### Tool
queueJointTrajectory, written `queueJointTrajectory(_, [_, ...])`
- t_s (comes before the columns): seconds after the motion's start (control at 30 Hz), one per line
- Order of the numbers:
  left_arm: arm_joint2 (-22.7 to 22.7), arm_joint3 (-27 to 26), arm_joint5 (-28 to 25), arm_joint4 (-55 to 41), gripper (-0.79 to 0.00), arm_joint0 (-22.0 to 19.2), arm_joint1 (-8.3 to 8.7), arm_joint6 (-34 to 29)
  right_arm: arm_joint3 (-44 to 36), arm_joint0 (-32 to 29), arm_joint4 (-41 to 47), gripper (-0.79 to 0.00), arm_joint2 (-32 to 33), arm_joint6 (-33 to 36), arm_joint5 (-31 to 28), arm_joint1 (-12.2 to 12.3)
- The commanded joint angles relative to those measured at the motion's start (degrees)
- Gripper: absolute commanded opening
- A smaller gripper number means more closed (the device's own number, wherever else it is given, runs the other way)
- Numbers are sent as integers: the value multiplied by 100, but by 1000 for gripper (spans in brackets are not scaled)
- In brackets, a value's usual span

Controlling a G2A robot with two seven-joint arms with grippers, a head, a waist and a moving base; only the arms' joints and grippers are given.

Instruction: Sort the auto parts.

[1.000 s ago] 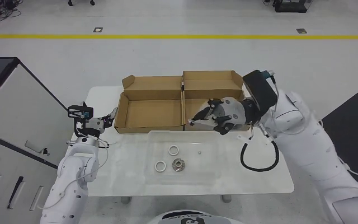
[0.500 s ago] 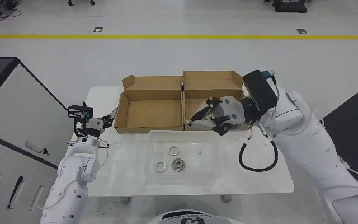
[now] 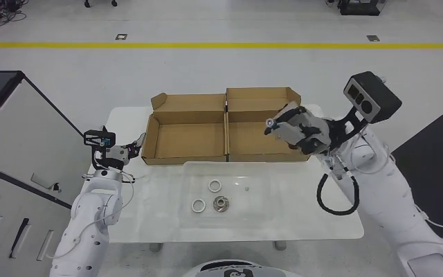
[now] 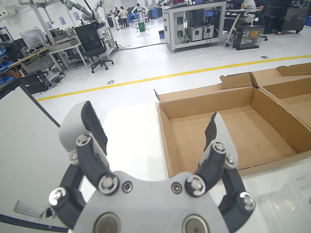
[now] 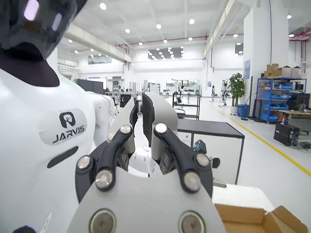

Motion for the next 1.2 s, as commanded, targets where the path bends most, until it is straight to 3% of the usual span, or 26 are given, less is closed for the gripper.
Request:
queueJointTrajectory(0.0, [0, 0, 0, 0, 0, 0, 0, 0, -53, -5, 168, -785, -16, -278, 0, -50])
queueJointTrajectory(0.67, [0, 0, 0, 0, 0, 0, 0, 0, -349, 65, 676, -785, -266, -1234, 0, -674])
queueJointTrajectory(1.17, [0, 0, 0, 0, 0, 0, 0, 0, 118, -101, 67, -785, 250, -216, 0, -873])
